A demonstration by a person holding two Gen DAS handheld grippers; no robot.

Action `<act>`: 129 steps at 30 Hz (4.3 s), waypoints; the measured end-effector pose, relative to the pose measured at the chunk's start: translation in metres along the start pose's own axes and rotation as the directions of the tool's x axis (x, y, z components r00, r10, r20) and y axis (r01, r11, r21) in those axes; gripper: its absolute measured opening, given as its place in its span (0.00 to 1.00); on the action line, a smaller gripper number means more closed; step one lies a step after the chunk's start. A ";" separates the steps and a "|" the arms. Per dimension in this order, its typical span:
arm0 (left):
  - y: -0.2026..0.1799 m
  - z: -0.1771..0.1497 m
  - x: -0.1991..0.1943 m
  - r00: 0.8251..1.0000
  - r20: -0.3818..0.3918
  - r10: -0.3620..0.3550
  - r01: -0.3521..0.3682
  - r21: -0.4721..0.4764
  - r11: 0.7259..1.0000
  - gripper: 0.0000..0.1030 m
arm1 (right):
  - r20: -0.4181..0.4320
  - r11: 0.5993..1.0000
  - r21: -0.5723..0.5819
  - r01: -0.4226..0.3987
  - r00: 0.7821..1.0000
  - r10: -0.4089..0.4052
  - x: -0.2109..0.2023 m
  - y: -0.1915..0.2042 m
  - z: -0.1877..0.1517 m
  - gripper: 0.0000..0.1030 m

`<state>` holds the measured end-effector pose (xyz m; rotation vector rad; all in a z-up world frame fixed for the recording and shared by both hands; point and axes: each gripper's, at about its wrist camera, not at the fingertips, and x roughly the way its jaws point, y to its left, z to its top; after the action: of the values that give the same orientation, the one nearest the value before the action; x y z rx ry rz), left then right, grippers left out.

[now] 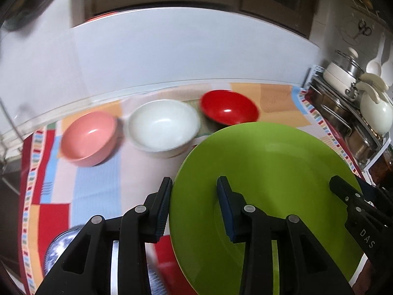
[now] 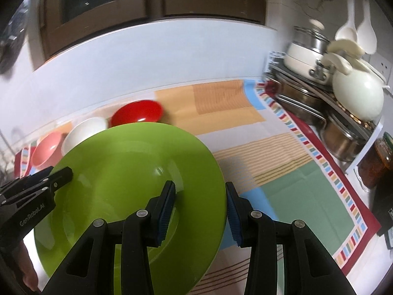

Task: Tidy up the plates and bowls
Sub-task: 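Carry the lime-green plate with both tools over the blue-and-white plates and lower it, then open both tools to release the lime-green plate, then move both tools toward the pink bowl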

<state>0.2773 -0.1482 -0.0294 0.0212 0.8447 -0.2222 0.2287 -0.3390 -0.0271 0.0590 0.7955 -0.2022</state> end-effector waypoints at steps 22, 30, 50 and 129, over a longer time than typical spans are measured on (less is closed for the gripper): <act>0.170 -0.078 -0.070 0.987 -0.049 0.150 -0.156 -0.164 0.974 0.36 | -0.045 0.970 -0.176 -0.167 0.986 0.162 -0.040 0.173 -0.043 0.40; 0.204 -0.104 -0.072 0.979 -0.102 0.177 -0.194 -0.190 0.963 0.36 | -0.107 0.955 -0.210 -0.210 0.976 0.191 -0.036 0.211 -0.064 0.40; 0.219 -0.134 -0.052 0.965 -0.203 0.167 -0.205 -0.184 0.961 0.36 | -0.225 0.947 -0.215 -0.238 0.956 0.189 -0.011 0.230 -0.094 0.40; 0.243 0.026 0.028 0.976 -0.014 0.218 -0.218 -0.054 0.974 0.62 | -0.140 0.874 -0.112 -0.472 0.879 0.457 0.091 0.276 0.046 0.54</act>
<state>0.3641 0.0807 -0.0493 0.0633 0.8488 0.0077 0.3786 -0.0893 -0.0663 0.1252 0.8803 0.3208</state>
